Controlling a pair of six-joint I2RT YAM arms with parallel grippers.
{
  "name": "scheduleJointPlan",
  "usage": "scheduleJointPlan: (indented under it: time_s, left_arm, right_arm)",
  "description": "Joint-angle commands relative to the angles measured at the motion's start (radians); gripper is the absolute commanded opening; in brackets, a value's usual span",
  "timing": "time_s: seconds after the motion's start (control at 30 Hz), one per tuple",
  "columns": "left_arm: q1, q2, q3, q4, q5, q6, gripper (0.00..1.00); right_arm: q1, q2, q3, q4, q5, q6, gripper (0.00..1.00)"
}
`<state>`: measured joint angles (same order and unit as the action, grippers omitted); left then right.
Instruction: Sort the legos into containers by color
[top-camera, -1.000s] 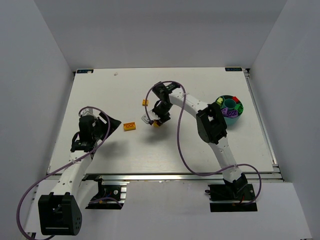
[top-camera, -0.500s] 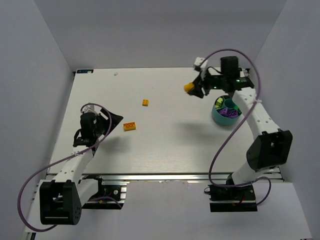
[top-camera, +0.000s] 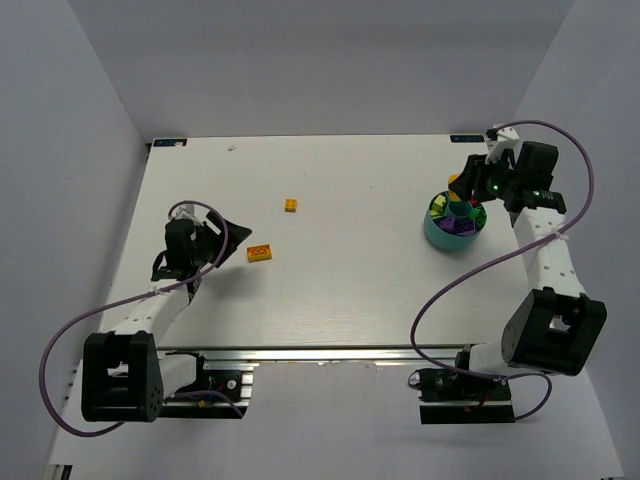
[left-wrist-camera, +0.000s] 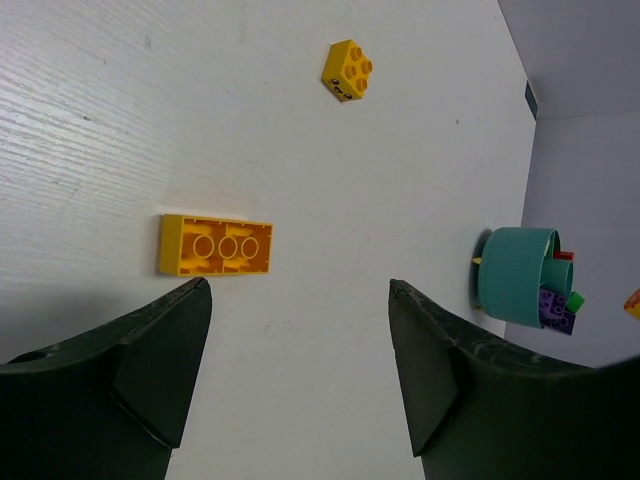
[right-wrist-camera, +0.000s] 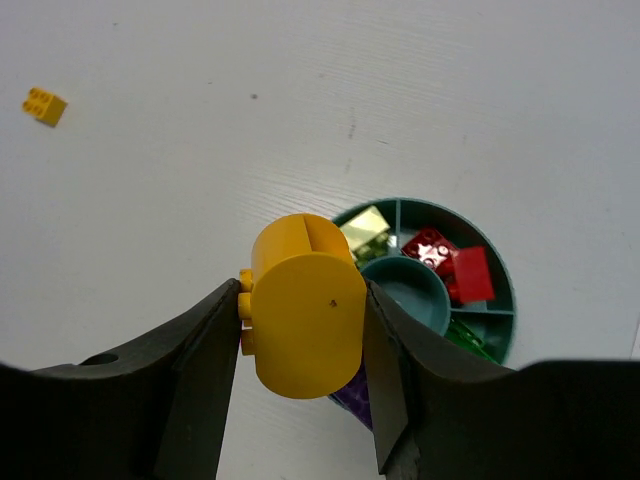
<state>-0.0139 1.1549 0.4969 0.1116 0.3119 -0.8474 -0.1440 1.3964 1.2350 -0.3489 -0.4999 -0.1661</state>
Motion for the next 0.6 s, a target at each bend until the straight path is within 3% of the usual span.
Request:
scheduleJointPlan:
  time_s: [0.0, 0.3, 0.57]
  left_arm:
    - [0.006, -0.004, 0.038, 0.034, 0.026, -0.001, 0.81]
    - [0.008, -0.024, 0.009, 0.039, 0.027, -0.012, 0.81]
    - [0.008, -0.070, -0.021, 0.020, 0.021, -0.021, 0.81]
  right_arm:
    - [-0.052, 0.006, -0.023, 0.092, 0.009, 0.105, 0.00]
    - [-0.071, 0.076, -0.072, 0.226, -0.025, 0.100, 0.00]
    - [-0.085, 0.128, -0.085, 0.278, -0.009, 0.114, 0.10]
